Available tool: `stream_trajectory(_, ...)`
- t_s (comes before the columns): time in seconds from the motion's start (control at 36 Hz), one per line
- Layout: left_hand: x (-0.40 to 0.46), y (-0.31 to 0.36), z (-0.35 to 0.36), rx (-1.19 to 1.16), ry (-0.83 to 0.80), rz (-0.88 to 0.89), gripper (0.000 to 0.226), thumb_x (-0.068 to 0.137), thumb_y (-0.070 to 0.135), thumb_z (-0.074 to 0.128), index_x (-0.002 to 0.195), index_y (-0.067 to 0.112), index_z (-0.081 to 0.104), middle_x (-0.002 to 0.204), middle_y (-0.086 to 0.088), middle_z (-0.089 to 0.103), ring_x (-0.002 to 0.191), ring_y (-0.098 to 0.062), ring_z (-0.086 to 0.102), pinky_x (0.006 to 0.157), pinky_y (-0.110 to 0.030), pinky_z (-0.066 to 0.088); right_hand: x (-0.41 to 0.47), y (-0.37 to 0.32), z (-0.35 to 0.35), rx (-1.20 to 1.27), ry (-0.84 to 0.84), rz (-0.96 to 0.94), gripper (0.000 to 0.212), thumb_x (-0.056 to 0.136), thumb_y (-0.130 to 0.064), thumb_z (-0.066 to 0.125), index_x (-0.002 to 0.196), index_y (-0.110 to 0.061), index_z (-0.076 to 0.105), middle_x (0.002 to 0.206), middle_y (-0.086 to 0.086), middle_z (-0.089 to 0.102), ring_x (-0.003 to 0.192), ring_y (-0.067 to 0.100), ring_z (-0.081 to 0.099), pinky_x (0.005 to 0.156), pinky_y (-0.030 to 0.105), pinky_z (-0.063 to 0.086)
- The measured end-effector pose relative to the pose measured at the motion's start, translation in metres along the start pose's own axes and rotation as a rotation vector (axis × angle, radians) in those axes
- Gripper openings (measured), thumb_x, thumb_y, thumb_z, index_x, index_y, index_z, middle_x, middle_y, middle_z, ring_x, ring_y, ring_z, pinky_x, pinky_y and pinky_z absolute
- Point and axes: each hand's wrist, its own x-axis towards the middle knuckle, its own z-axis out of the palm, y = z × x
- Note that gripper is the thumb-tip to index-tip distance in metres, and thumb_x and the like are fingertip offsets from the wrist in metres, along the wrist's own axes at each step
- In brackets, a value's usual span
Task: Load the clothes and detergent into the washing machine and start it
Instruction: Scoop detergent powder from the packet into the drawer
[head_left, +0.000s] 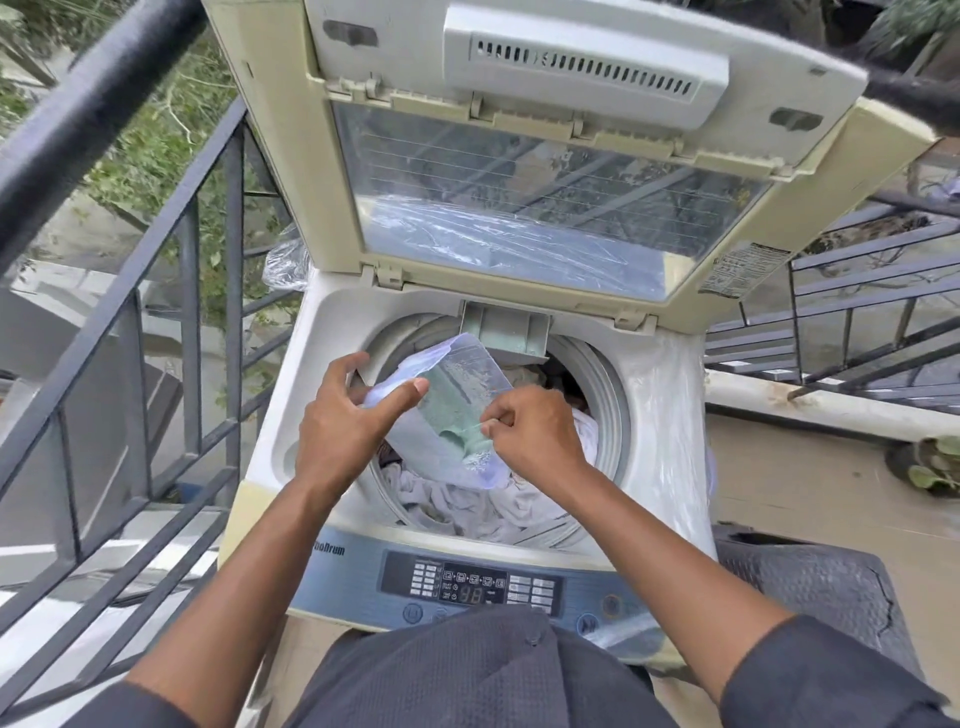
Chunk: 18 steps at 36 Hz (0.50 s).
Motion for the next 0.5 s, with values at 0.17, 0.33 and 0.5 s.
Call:
stream_trajectory(0.17, 0.001, -0.006, 0.003, 0.021, 0.007, -0.021, 0.103, 0.052, 0.092, 0.075, 0.141, 0.046, 0.050, 0.133, -0.001, 0.071, 0.123, -0.021, 0.067, 0.108, -0.050, 0.053, 0.004, 0.010, -0.011, 0.188, 0.010, 0.189, 0.018, 0.080, -0.014, 0.085, 0.070, -0.028, 0.080, 0.071, -0.015, 0.075, 0.073, 0.004, 0.073, 0.071, 0.023, 0.057)
stream_trajectory(0.33, 0.008, -0.015, 0.008, -0.055, 0.042, -0.081, 0.112, 0.044, 0.095, 0.077, 0.140, 0.044, 0.052, 0.134, -0.003, 0.069, 0.121, -0.022, 0.068, 0.107, -0.051, 0.055, 0.005, 0.017, -0.025, 0.379, 0.088, 0.257, 0.030, 0.076, -0.014, 0.081, 0.062, -0.040, 0.078, 0.066, -0.012, 0.076, 0.062, 0.005, 0.071, 0.058, 0.025, 0.053)
stream_trajectory(0.5, 0.017, -0.023, 0.010, -0.179, 0.027, -0.143, 0.116, 0.035, 0.092, 0.084, 0.135, 0.046, 0.048, 0.137, -0.006, 0.064, 0.124, -0.022, 0.066, 0.106, -0.054, 0.056, 0.014, 0.019, -0.043, 0.633, 0.113, 0.291, 0.011, 0.078, -0.006, 0.080, 0.072, -0.016, 0.082, 0.070, 0.007, 0.077, 0.056, 0.013, 0.066, 0.051, 0.028, 0.050)
